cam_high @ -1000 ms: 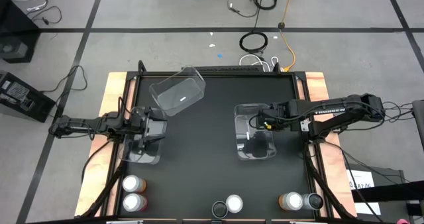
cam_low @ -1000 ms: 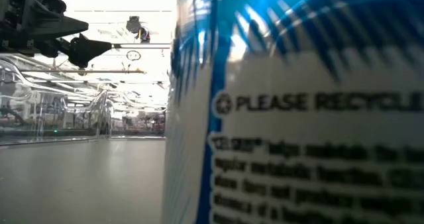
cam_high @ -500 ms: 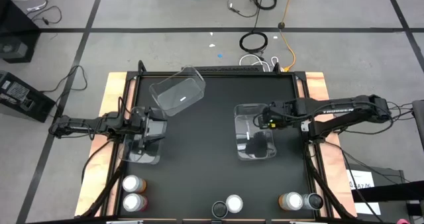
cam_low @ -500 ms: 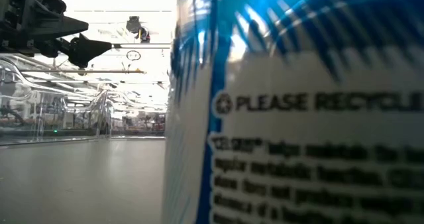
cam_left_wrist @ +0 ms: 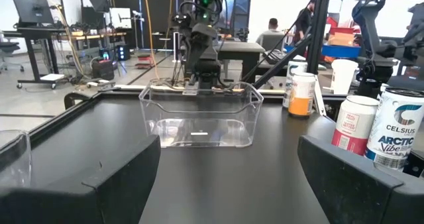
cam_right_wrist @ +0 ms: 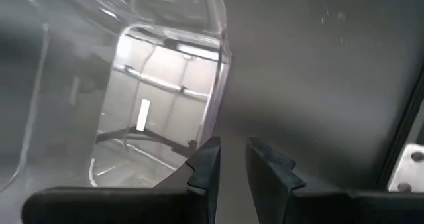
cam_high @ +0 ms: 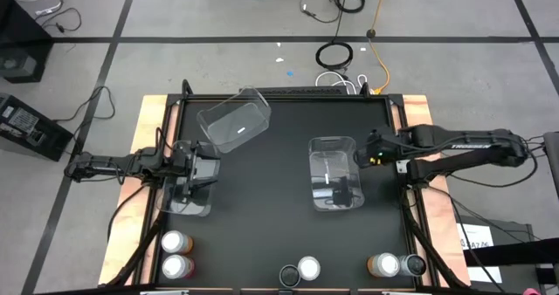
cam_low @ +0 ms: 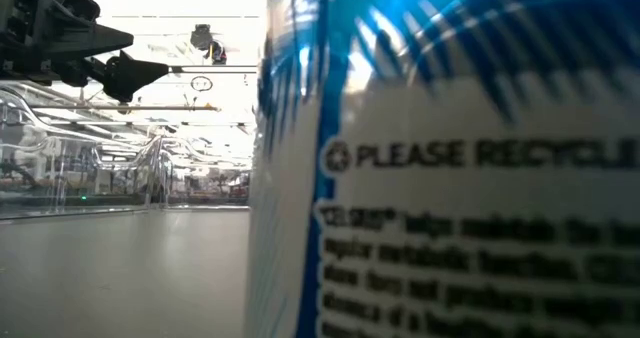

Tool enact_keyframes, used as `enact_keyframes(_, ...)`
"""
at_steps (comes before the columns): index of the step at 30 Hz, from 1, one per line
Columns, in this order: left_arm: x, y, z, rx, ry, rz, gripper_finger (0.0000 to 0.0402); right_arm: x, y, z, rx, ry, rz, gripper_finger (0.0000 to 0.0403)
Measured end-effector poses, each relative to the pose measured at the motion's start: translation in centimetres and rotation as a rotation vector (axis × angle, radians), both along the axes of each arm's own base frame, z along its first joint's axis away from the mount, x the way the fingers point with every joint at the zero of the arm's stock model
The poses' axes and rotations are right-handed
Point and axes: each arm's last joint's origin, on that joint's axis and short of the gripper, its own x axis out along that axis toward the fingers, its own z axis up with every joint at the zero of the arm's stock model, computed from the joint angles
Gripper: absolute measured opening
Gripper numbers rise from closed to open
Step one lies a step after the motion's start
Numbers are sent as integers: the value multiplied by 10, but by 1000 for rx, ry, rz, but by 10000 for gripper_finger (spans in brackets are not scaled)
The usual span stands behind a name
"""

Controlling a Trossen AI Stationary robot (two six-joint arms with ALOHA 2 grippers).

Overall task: Sort soda cans
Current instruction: Adjust the transparent bins

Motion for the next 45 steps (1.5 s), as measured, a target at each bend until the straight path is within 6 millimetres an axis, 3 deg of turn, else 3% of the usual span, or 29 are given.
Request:
enact_keyframes(17, 0, 0, 0, 0, 0, 0, 367, -3, 0, 7, 64, -132, -154, 66)
enact_keyframes(24, 0, 0, 0, -3, 0, 0, 367, -4, 0, 7, 48, -119, -109, 66)
enact_keyframes(35, 0, 2, 1, -596, 11, 52, 367, -1, 0, 6, 81, -131, -189, 66)
enact_keyframes(45, 0, 4, 2, -662, -17, 105, 367, 4, -1, 2, 18, -80, -129, 66)
